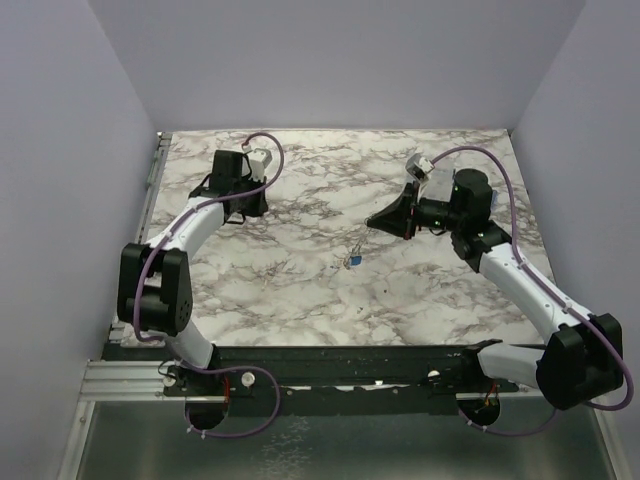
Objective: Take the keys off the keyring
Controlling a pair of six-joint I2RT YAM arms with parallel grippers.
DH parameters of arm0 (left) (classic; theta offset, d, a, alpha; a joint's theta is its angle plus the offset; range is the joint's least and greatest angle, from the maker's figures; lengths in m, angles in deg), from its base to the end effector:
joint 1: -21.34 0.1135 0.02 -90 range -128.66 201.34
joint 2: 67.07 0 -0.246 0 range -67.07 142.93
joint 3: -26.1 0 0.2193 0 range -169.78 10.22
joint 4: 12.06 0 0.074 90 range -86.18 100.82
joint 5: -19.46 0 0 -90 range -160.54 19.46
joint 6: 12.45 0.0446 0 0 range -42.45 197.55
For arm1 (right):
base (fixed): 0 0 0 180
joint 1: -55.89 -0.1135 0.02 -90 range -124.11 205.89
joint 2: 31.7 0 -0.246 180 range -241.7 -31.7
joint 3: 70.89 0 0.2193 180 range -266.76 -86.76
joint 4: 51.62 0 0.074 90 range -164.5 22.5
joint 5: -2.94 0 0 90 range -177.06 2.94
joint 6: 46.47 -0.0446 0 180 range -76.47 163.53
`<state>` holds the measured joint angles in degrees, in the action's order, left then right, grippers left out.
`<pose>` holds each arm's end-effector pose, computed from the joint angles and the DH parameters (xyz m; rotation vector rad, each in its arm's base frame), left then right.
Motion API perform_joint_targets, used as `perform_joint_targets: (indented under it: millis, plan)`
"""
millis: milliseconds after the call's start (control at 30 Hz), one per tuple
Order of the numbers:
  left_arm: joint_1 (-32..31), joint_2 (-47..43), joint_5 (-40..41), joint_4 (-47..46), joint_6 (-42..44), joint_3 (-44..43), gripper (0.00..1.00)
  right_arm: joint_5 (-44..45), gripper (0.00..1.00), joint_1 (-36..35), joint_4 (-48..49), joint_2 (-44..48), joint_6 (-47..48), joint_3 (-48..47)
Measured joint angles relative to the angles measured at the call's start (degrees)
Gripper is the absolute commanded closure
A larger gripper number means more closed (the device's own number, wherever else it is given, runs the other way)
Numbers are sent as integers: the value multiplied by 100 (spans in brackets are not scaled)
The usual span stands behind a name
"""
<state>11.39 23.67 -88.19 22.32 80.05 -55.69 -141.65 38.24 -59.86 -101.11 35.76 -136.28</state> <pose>0.3173 -0.0694 0.2454 0.4052 2.2849 -0.4236 0.2270 0.1104 0.3072 -0.8503 1.6318 1.1565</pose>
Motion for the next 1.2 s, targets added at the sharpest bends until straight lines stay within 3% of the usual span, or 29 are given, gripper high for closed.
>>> perform_joint_targets:
  millis: [200,533,867,1200]
  plan:
    - [-15,992,409,-291,-2,-295,100,39,99,2,-90,0,114,109]
    - [-57,1915,723,-651,-9,-463,100,52,99,4,-227,0,227,149]
    - [-219,1480,767,-1049,103,310,100,52,99,4,-291,-2,219,149]
    - [-330,752,761,-710,369,1056,100,55,99,4,-264,-2,157,210]
